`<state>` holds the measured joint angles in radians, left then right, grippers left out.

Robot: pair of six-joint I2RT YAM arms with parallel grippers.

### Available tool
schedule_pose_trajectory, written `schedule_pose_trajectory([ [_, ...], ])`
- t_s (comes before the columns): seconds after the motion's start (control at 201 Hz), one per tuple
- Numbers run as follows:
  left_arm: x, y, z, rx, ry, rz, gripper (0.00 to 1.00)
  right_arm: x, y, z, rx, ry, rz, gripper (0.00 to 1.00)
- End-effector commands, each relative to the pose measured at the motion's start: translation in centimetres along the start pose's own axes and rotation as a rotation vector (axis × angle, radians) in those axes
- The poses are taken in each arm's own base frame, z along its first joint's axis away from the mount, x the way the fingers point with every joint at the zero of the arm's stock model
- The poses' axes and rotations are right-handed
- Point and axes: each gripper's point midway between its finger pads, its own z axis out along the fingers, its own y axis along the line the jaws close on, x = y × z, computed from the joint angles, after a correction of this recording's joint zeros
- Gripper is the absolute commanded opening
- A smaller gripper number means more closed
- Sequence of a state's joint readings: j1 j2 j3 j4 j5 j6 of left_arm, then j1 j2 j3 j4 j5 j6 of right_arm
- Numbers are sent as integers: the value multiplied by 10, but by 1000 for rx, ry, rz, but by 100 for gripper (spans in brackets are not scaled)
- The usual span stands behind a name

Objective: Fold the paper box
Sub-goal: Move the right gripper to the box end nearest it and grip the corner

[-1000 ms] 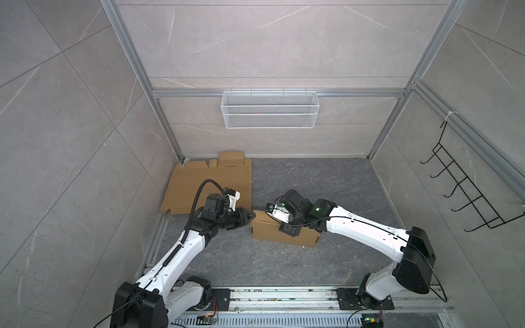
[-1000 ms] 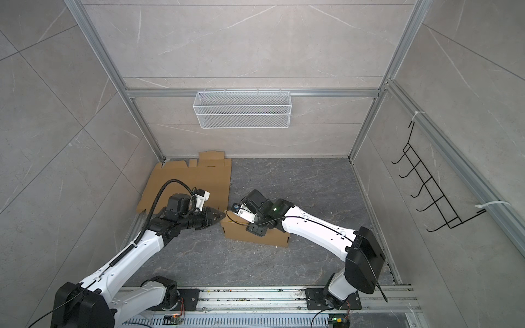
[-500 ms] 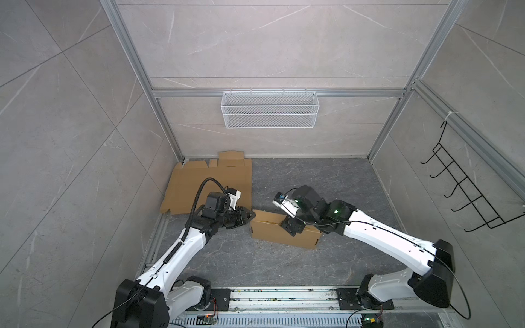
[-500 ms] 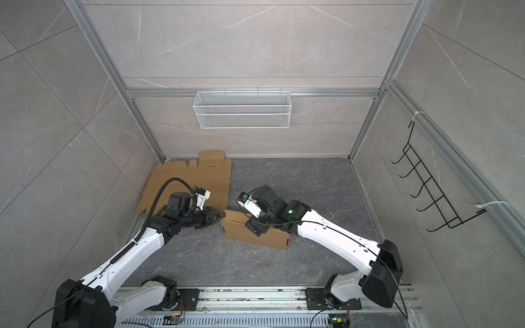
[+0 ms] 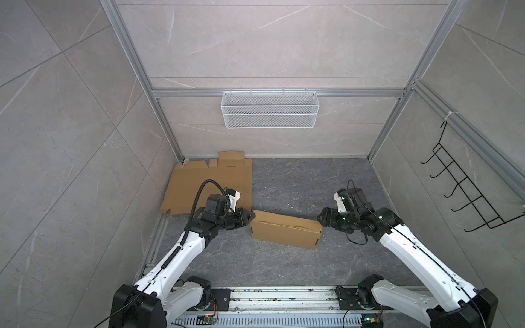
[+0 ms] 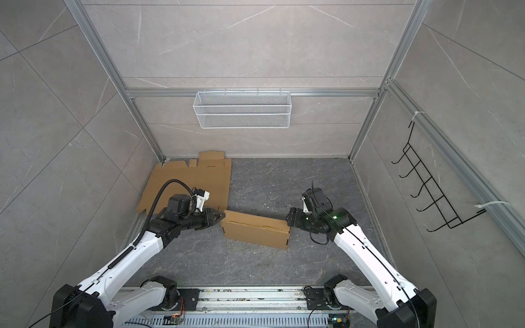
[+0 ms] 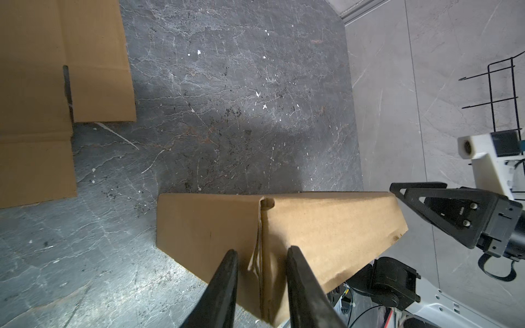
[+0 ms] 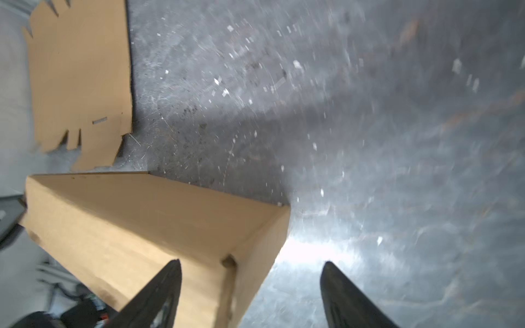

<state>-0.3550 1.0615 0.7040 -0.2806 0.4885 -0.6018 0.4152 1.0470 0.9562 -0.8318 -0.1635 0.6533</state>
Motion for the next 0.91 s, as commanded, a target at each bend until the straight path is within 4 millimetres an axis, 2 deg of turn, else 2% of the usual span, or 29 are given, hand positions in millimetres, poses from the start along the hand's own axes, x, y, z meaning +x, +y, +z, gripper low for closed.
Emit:
schedule_pose_trajectory([
  [0.0, 43, 49, 4, -184, 119, -94, 32, 14, 21, 2, -153, 82, 125, 73],
  [0.114, 43, 49, 4, -183, 116, -92, 32, 17, 27, 2, -199, 97, 136, 68],
  [0.219, 43, 49, 3, -183, 111, -91, 32, 19, 25, 4, -196, 90, 128, 65],
  [0.383, 46, 52, 3, -187, 111, -89, 32, 31, 9, 22, -145, 127, 111, 47],
  [0.453, 47, 54, 4, -189, 109, -91, 32, 33, 1, 24, -110, 122, 91, 43],
  [0.547, 48, 55, 6, -187, 110, -95, 32, 32, -1, 25, -101, 122, 66, 43],
  [0.617, 48, 55, 8, -187, 115, -96, 32, 32, 5, 23, -129, 130, 49, 44],
  [0.776, 49, 55, 7, -193, 114, -94, 32, 24, 22, 5, -202, 93, 28, 48],
  [0.901, 50, 57, 7, -201, 115, -91, 32, 31, 23, 7, -216, 132, 29, 44],
])
